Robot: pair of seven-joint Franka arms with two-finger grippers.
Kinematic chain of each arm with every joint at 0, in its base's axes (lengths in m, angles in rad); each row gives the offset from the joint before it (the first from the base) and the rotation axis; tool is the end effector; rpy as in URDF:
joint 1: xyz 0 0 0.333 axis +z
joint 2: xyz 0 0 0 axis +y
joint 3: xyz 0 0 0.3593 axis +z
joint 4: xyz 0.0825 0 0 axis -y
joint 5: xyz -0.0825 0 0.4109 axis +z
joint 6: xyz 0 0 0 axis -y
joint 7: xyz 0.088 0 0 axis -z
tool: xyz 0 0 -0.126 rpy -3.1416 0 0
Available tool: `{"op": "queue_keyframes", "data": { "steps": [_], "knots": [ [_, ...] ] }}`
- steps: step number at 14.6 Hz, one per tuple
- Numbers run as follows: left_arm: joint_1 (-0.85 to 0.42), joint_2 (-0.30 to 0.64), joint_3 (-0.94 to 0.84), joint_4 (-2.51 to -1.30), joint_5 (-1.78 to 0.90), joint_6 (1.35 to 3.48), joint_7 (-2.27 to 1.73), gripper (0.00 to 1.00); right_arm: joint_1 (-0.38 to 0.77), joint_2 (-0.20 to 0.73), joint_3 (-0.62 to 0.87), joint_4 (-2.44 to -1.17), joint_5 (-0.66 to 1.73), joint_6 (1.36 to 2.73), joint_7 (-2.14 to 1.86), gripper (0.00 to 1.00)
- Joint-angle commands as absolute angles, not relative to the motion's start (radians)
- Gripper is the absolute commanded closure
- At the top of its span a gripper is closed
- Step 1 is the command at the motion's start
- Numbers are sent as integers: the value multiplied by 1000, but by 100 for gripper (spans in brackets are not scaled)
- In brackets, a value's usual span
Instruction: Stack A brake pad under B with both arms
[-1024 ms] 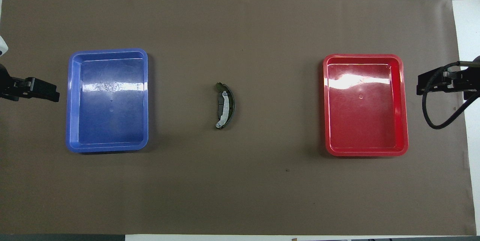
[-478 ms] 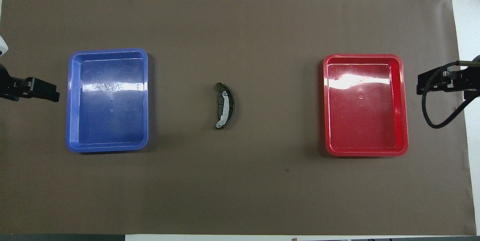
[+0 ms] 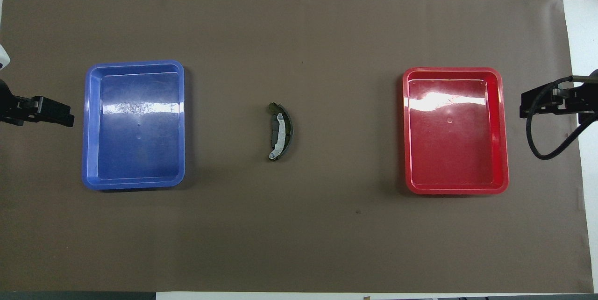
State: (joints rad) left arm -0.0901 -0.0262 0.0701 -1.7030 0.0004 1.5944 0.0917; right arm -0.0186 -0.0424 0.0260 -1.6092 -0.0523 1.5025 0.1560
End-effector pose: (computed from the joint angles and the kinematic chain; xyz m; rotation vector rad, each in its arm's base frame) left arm 0.5676 -0.0108 0.6000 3.1296 -0.1752 -0.1292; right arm 0.5575 -0.0024 0.6484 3.0730 -0.2318 -0.0921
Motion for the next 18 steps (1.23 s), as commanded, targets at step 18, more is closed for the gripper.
{"op": "queue_keyframes", "data": {
  "steps": [18],
  "knots": [
    [-78, -31, 61, -1697, 2, 1583, 98, 1, 46, -41, -58, -1603, -44, 1493, 137, 0]
  ]
}}
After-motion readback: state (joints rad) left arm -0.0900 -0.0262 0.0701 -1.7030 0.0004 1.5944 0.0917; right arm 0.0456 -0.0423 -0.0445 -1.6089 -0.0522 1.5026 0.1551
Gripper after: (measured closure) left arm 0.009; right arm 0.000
